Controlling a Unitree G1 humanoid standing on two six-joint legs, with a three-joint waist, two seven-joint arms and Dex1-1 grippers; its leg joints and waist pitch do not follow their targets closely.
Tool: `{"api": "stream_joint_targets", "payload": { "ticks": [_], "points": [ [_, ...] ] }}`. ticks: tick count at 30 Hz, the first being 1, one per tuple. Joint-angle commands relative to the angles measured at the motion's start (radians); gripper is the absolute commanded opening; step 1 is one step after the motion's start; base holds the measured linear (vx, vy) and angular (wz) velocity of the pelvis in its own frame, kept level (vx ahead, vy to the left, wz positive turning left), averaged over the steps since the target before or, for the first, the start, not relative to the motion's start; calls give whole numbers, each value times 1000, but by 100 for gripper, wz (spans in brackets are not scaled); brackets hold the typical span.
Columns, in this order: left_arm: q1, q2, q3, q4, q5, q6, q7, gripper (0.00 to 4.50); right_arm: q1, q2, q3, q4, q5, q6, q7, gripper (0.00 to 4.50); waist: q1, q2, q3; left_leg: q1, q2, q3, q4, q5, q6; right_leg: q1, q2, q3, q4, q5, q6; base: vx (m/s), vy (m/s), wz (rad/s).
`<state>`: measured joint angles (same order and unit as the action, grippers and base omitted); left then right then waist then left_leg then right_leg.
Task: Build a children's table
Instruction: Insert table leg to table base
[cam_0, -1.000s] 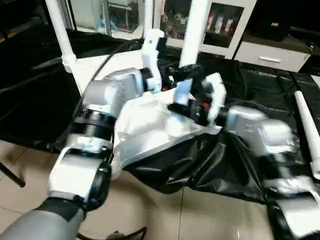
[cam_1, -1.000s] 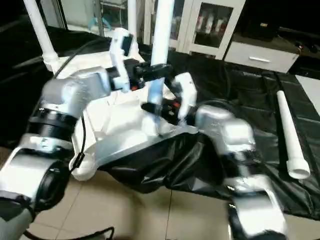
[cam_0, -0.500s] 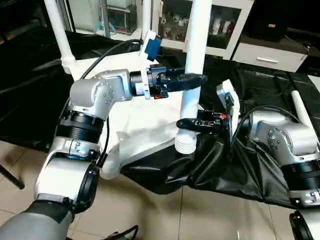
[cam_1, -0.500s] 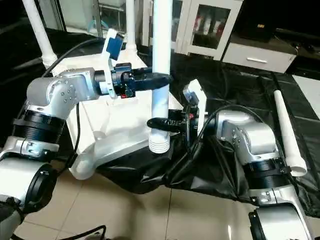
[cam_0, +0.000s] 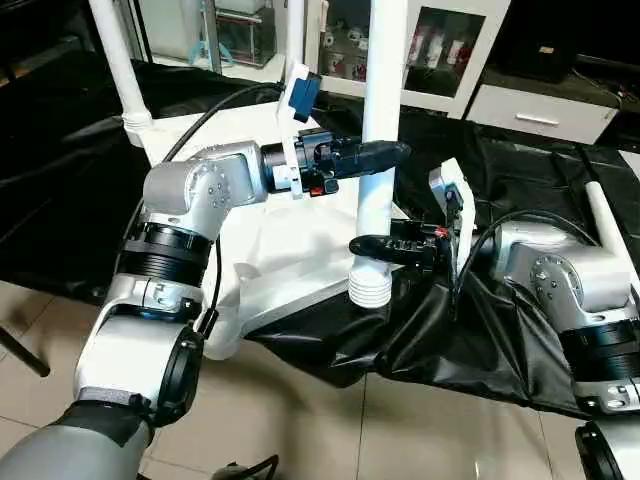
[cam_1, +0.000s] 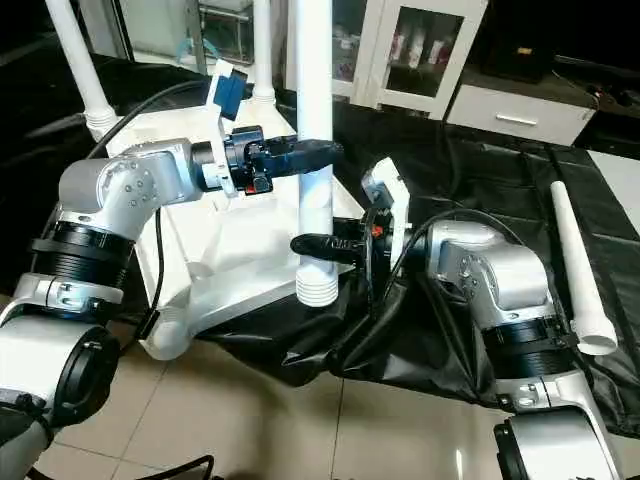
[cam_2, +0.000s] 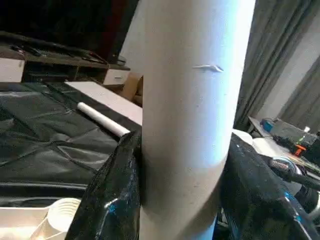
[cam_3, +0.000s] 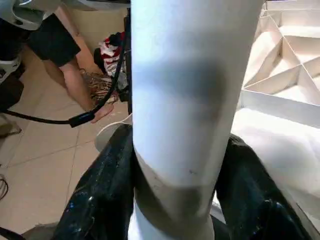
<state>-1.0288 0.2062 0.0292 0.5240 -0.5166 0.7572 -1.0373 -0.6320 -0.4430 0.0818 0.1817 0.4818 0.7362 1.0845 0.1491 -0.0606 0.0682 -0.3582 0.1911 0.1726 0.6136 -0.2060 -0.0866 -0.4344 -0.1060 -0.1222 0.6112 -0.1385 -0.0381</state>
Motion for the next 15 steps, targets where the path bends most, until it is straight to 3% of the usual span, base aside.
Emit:
{"api": "stream_joint_targets", "payload": {
  "ticks": [1, 6, 9, 15],
  "points": [
    [-30, 1, 22, 22, 13, -15, 56, 185, -17, 0, -8, -15, 1, -10, -5, 186, 5, 13, -87, -1, 34, -11, -69, -110, 12, 87, -57, 55, -61, -202, -191, 0, 0, 0],
    [-38, 0, 29, 20, 16, -22, 71, 184, -24, 8, -11, -4, -20, -43, -37, 186, 4, 13, -88, -2, 33, -11, -69, -103, 8, 86, -57, 55, -61, -201, -185, 0, 0, 0],
    [-48, -3, 28, 34, 33, -52, 93, 184, -40, 31, -23, 9, -22, -43, -76, 258, 2, 12, -88, -2, 32, -11, -69, -109, 6, 86, -54, 54, -61, -202, -183, 0, 0, 0],
    [-51, -6, 7, 29, 46, -73, 82, 182, -54, 66, -3, 0, -56, -39, -156, 305, -1, 16, -89, -1, 33, -11, -69, -86, 3, 85, -54, 56, -55, -156, -189, 0, 0, 0]
  ]
}}
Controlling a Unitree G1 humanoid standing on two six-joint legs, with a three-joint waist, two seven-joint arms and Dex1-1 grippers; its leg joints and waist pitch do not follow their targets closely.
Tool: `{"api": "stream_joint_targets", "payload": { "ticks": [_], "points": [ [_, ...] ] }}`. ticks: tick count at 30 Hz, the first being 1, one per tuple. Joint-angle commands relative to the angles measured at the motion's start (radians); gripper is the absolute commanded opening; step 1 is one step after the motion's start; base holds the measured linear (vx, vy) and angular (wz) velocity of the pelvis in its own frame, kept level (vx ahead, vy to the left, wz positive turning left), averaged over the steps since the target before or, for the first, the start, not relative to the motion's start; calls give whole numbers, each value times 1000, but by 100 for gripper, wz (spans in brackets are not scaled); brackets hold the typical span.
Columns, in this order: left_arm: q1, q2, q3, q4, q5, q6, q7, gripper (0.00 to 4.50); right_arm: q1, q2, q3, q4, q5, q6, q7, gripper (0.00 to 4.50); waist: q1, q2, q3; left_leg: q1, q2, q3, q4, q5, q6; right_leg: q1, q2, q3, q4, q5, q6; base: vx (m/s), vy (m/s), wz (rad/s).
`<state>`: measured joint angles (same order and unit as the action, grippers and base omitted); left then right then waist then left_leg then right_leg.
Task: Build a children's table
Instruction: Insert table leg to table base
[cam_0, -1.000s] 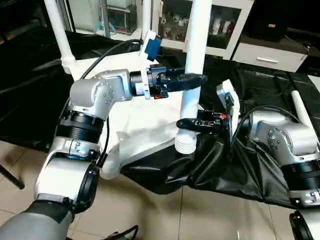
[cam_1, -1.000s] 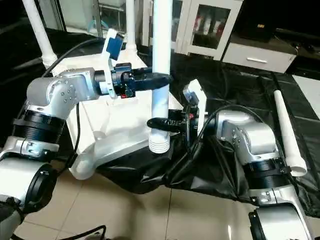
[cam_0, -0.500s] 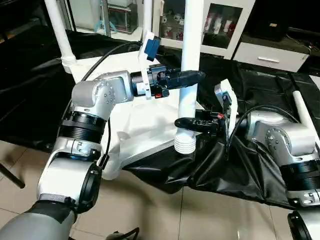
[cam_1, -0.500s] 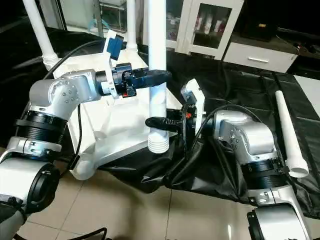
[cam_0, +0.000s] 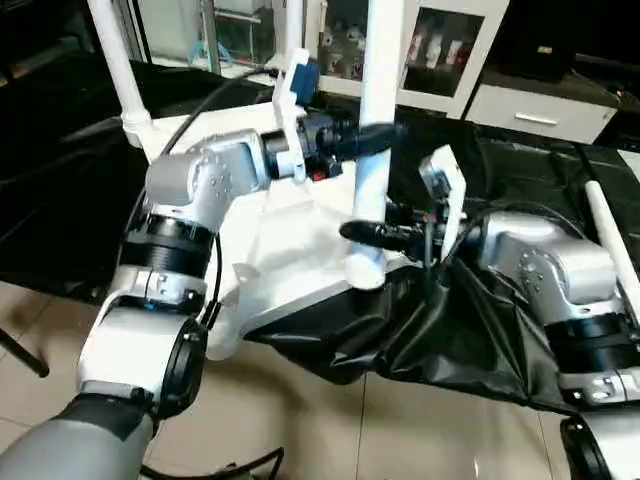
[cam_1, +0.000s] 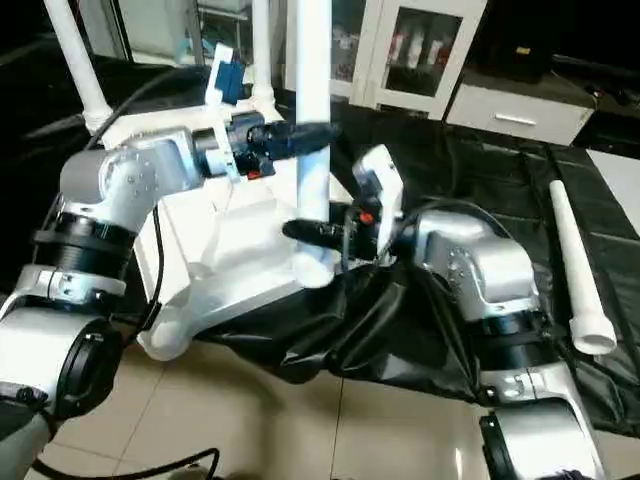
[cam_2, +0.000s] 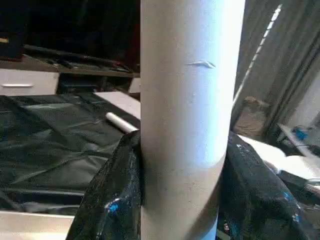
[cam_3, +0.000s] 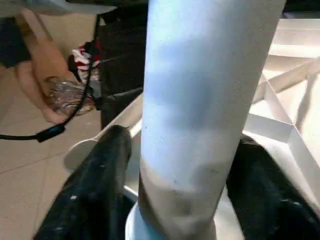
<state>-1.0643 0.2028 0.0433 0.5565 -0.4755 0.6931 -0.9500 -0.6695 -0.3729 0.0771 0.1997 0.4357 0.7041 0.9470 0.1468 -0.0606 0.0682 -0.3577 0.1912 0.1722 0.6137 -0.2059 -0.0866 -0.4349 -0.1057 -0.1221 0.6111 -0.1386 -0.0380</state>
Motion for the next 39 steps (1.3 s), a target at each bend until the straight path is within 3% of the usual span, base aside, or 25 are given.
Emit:
{"api": "stream_joint_targets", "payload": {
  "ticks": [1, 7, 22, 33, 39],
  "points": [
    [-12, -2, -14, -11, 6, -8, -13, 182, -20, -1, 5, -15, -13, -3, -26, 305, 2, 17, -89, -1, 32, -11, -69, -88, 2, 86, -55, 56, -54, -153, -195, 0, 0, 0],
    [-1, 11, -60, -24, 24, -23, -56, 182, -30, -7, 8, 2, -16, 9, -27, 305, 2, 18, -87, 1, 33, -10, -71, -110, 0, 87, -56, 57, -56, -163, -197, 0, 0, 0],
    [-4, 4, -64, -47, 3, -26, -113, 182, -27, -12, 14, 51, 27, 79, 45, 305, 1, 15, -88, 0, 34, -9, -69, -101, 7, 88, -57, 58, -53, -141, -219, 0, 0, 0],
    [11, 13, -85, -73, 3, -10, -157, 182, -36, -19, 13, 69, 23, 79, 64, 210, 1, 17, -90, 0, 35, -10, -69, -97, 2, 89, -57, 57, -52, -140, -213, 0, 0, 0],
    [14, 14, -98, -71, 26, -21, -138, 181, -30, -22, 17, 53, 22, 81, 71, 198, 1, 18, -89, 1, 34, -10, -69, -103, 0, 89, -56, 58, -52, -142, -215, 0, 0, 0]
  ]
}}
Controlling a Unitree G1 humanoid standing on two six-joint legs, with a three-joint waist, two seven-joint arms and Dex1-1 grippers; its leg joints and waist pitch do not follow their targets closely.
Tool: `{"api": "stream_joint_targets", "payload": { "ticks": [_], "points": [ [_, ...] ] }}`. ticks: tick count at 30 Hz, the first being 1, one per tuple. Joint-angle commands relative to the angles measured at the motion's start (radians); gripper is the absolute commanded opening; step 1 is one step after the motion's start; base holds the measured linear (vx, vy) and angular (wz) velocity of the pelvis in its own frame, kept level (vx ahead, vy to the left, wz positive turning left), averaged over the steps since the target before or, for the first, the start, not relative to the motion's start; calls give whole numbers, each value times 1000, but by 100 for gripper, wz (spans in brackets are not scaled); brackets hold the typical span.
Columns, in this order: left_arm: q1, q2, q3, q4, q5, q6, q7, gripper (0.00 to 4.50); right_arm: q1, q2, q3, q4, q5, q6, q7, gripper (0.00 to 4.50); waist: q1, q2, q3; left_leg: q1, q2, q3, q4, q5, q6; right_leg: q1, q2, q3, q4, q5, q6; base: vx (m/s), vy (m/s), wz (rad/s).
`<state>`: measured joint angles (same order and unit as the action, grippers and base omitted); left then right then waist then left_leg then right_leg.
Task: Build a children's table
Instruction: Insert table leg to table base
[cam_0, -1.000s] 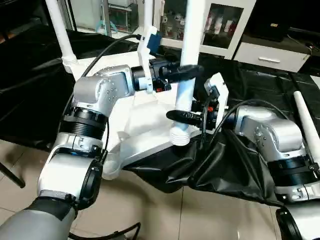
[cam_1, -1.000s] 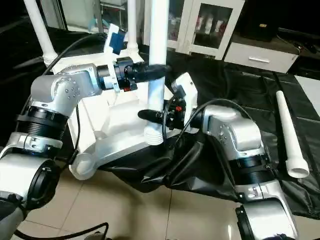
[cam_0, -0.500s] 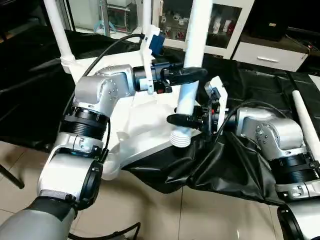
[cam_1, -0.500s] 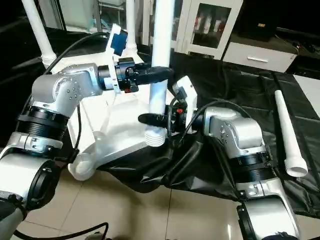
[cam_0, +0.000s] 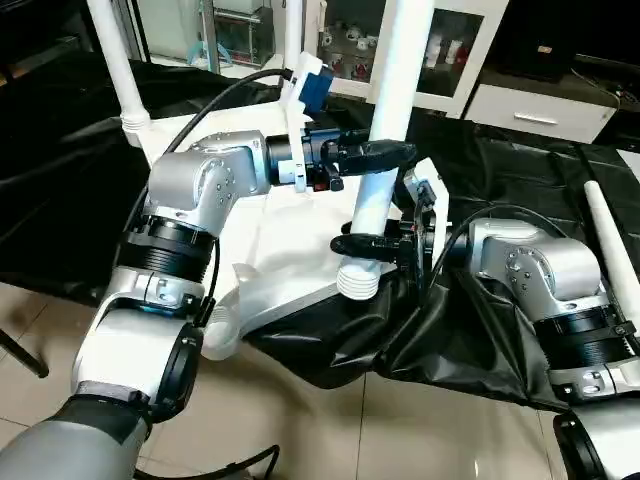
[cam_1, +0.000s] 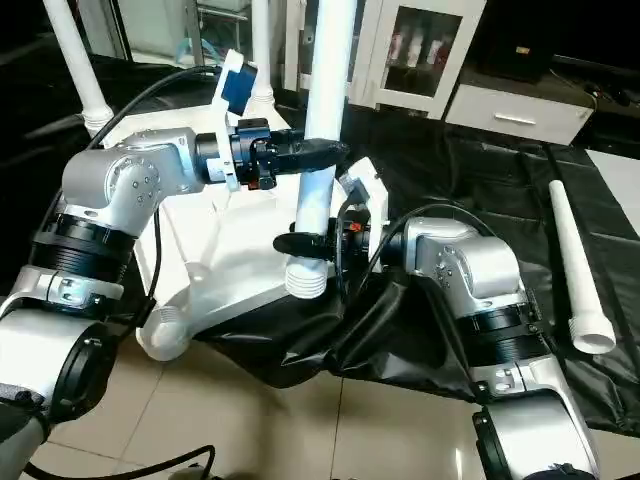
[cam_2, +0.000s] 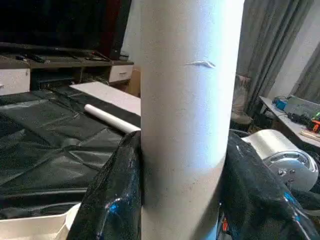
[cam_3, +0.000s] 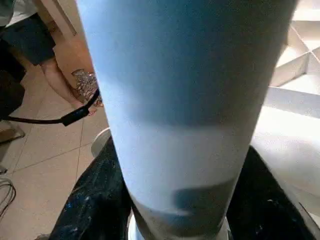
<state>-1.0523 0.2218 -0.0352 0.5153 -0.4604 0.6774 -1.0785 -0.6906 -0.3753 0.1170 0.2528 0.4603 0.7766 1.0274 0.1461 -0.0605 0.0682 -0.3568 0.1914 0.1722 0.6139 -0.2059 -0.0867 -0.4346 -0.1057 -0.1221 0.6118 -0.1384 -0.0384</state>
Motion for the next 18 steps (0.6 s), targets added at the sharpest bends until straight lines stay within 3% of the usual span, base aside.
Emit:
{"api": "stream_joint_targets", "payload": {
  "ticks": [1, 4, 10, 13, 16, 17, 18],
  "points": [
    [4, -3, -26, -26, 19, -9, -5, 181, -5, -17, -26, -3, -3, 7, -15, 197, 2, 16, -89, 0, 34, -9, -69, -103, 1, 88, -56, 58, -54, -144, -213, 0, 0, 0],
    [2, -2, -19, -14, 11, 7, -6, 251, 0, -11, -36, -7, -2, 2, -34, 195, 2, 17, -89, 0, 34, -10, -69, -101, -2, 88, -57, 58, -54, -149, -210, 0, 0, 0],
    [-5, -13, 39, 29, -34, 47, 15, 285, 15, 2, -90, 7, -7, -28, -108, 193, 1, 11, -90, -1, 32, -9, -69, -93, -2, 87, -56, 58, -53, -157, -205, 0, 0, 0],
    [-5, -32, 114, 77, -59, 14, 87, 314, 6, 10, -193, 64, -13, -75, -239, 193, 0, 6, -89, -3, 31, -7, -67, -86, -2, 86, -58, 59, -55, -168, -198, 0, 0, 0],
    [2, -44, 154, 113, -59, -54, 131, 333, 8, 16, -254, 84, -15, -113, -319, 190, 5, 10, -90, 2, 28, -5, -67, -84, -13, 82, -54, 58, -59, -188, -186, 0, 0, 0],
    [7, -54, 184, 130, -71, -80, 155, 333, 18, 21, -291, 74, 1, -119, -351, 190, 6, 18, -92, 0, 28, -7, -67, -79, -13, 84, -52, 56, -56, -172, -182, 0, 0, 0],
    [12, -62, 202, 140, -78, -90, 171, 334, 31, 26, -318, 57, 16, -121, -370, 189, 3, 14, -92, -2, 27, -7, -66, -77, -9, 86, -52, 57, -56, -159, -181, 0, 0, 0]
  ]
}}
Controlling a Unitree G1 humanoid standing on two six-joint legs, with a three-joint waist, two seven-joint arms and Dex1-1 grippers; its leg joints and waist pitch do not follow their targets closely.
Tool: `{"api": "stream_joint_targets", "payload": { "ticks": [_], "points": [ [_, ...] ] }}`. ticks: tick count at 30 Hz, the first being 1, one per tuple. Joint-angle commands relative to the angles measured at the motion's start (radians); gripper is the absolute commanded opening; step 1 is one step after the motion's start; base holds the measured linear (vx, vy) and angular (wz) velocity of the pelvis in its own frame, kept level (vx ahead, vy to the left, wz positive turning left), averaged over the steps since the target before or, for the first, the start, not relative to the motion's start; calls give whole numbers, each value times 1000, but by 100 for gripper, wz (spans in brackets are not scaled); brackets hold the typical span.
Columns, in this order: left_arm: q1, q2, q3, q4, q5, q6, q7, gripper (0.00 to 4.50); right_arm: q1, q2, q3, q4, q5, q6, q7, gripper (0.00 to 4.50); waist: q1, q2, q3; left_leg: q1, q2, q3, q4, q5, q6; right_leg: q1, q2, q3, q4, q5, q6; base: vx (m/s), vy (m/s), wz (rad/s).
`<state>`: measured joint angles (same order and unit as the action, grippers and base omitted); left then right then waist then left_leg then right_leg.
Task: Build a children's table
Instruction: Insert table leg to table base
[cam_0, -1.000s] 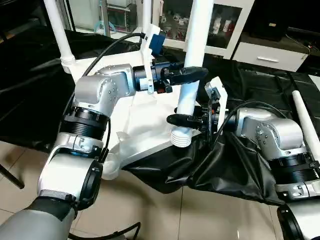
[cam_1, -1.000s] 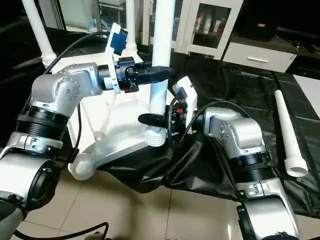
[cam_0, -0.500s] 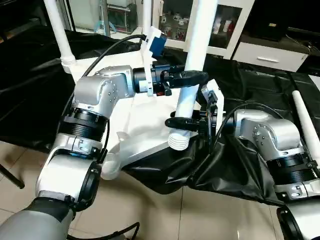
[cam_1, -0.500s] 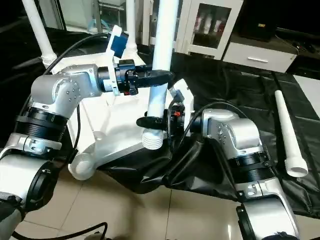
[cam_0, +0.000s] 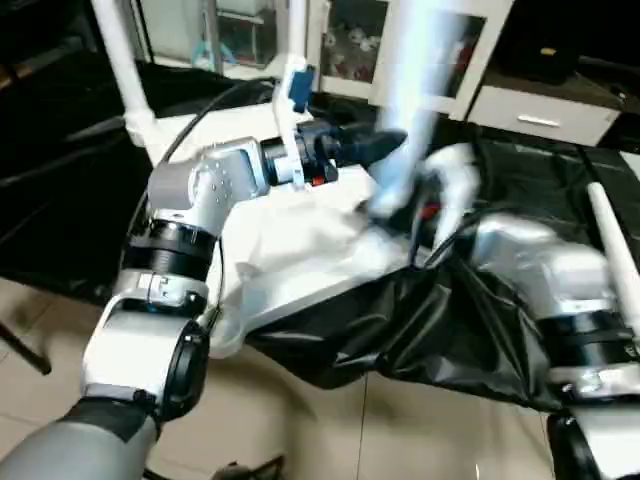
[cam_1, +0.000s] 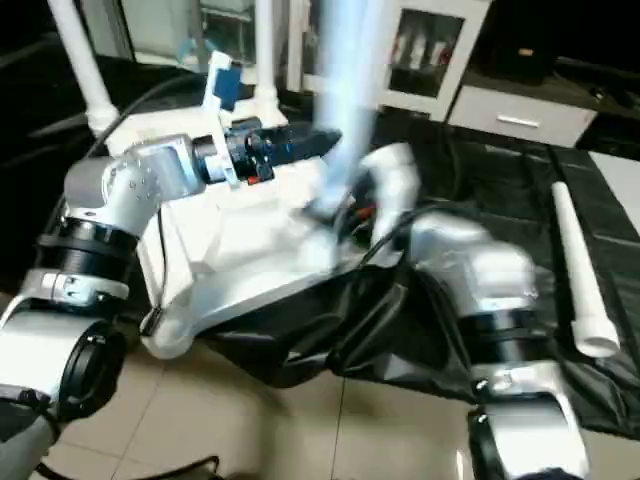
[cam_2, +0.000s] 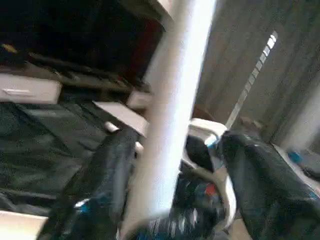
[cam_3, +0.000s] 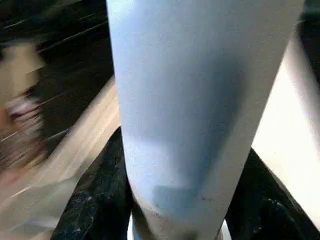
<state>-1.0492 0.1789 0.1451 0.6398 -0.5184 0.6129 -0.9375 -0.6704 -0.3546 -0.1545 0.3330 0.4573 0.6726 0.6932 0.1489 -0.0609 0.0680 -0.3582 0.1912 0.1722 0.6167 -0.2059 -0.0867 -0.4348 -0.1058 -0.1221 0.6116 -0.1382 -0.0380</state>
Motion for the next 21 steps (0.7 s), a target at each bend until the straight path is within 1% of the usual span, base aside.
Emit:
{"api": "stream_joint_targets", "payload": {
  "ticks": [1, 2, 3, 4, 5, 6, 7, 8, 9, 10, 11, 12, 13, 14, 15, 16, 17, 18, 19, 20, 21],
  "points": [
    [9, -19, 22, 16, -20, -26, 30, 334, 10, 6, -46, -23, 19, -17, -36, 189, -1, 15, -93, -1, 26, -7, -68, -79, -1, 88, -52, 56, -55, -139, -188, 0, 0, 0],
    [27, -30, 18, 20, 13, -84, 74, 334, 37, 11, -69, -60, 29, -17, -58, 189, 0, 32, -93, -2, 26, -9, -68, -79, 7, 89, -52, 55, -54, -127, -194, 0, 0, 0],
    [35, -34, 7, 25, 51, -138, 125, 334, 51, 13, -70, -81, 19, -27, -73, 189, -4, 23, -92, -2, 28, -8, -68, -80, 12, 89, -51, 55, -58, -119, -193, 0, 0, 0],
    [43, -36, -12, 38, 114, -208, 220, 334, 66, 14, -74, -100, 5, -35, -99, 189, -5, 26, -93, -2, 27, -9, -68, -85, 19, 92, -49, 53, -58, -117, -188, 0, 0, 0],
    [48, -38, -21, 47, 157, -253, 285, 334, 77, 18, -78, -115, -4, -42, -122, 189, -7, 31, -96, -4, 27, -12, -67, -81, 26, 93, -47, 53, -58, -114, -170, 0, 0, 0],
    [56, -35, -37, 54, 216, -296, 378, 334, 92, 17, -73, -133, -29, -59, -148, 189, -7, 35, -96, -3, 27, -13, -68, -87, 25, 94, -47, 53, -61, -124, -157, 0, 0, 0],
    [63, -34, -46, 54, 237, -311, 407, 334, 100, 15, -67, -142, -44, -68, -158, 189, -10, 26, -95, -5, 23, -10, -69, -93, 25, 96, -46, 51, -65, -163, -131, 0, 0, 0],
    [92, -31, -70, 39, 302, -357, 496, 334, 130, 12, -47, -179, -101, -108, -200, 189, -8, 33, -96, -5, 23, -12, -69, -91, 21, 95, -46, 50, -65, -180, -120, 0, 0, 0],
    [165, -35, -87, -38, 385, -428, 599, 334, 178, 26, -26, -240, -174, -149, -286, 189, -10, 36, -93, -5, 23, -10, -69, -96, 14, 91, -45, 51, -74, -212, -91, 0, 0, 0],
    [209, -39, -89, -93, 418, -455, 637, 334, 201, 44, -22, -267, -186, -162, -313, 189, -13, 33, -91, -11, 26, -13, -71, -85, 6, 95, -44, 50, -74, -226, -69, 0, 0, 0],
    [251, -44, -87, -149, 438, -462, 657, 334, 231, 57, -13, -305, -211, -194, -339, 189, -16, 32, -96, -11, 28, -12, -70, -67, 4, 93, -46, 51, -68, -220, -63, 0, 0, 0],
    [251, -44, -87, -149, 438, -462, 657, 334, 231, 57, -13, -305, -211, -194, -339, 189, -17, 36, -96, -11, 25, -10, -70, -66, 10, 90, -45, 51, -70, -224, -64, 0, 0, 0],
    [274, -46, -86, -179, 447, -462, 665, 334, 249, 65, -7, -327, -225, -213, -351, 189, -20, 43, -98, -9, 24, -9, -70, -71, 18, 87, -44, 51, -71, -237, -72, 0, 0, 0],
    [324, -57, -75, -217, 460, -446, 709, 334, 287, 72, 31, -366, -259, -222, -367, 189, -21, 44, -97, -8, 25, -9, -70, -73, 22, 84, -42, 51, -74, -239, -76, 0, 0, 0],
    [420, -72, -81, -249, 511, -486, 810, 334, 339, 123, 54, -408, -272, -234, -420, 189, -18, 22, -86, -65, 19, -56, -83, -75, 52, 118, -54, 6, -49, -197, -87, 0, 0, 0],
    [452, -76, -85, -257, 527, -502, 839, 334, 354, 140, 59, -417, -275, -238, -438, 189, -39, 56, -98, -45, 55, -102, -84, -59, 96, 103, -49, -18, -51, -111, -98, 13, -38, 31],
    [501, -79, -99, -263, 547, -534, 865, 334, 370, 167, 60, -415, -277, -254, -463, 189, -64, 81, -92, -38, 90, -148, -106, -146, 146, 98, -30, -37, -32, -122, -126, 48, -63, 55],
    [501, -79, -99, -263, 547, -534, 865, 334, 370, 167, 60, -415, -277, -254, -463, 189, -83, 87, -91, -29, 114, -184, -127, -188, 177, 92, -12, -42, -4, -143, -136, 48, -63, 55],
    [521, -85, -98, -264, 548, -538, 876, 334, 374, 174, 58, -401, -277, -263, -467, 189, -106, 90, -94, 6, 133, -243, -139, -196, 250, 63, 10, -39, 48, -216, -178, 41, -99, 57],
    [541, -96, -89, -271, 531, -526, 875, 334, 376, 183, 55, -387, -275, -270, -472, 189, -109, 83, -91, 23, 137, -258, -139, -202, 280, 42, 21, -26, 60, -249, -206, 24, -161, 67],
    [561, -105, -88, -285, 530, -525, 885, 334, 382, 192, 54, -382, -280, -277, -483, 189, -109, 82, -84, 12, 126, -273, -141, -202, 307, 38, 16, -4, 77, -253, -256, 24, -161, 67]
  ]
}}
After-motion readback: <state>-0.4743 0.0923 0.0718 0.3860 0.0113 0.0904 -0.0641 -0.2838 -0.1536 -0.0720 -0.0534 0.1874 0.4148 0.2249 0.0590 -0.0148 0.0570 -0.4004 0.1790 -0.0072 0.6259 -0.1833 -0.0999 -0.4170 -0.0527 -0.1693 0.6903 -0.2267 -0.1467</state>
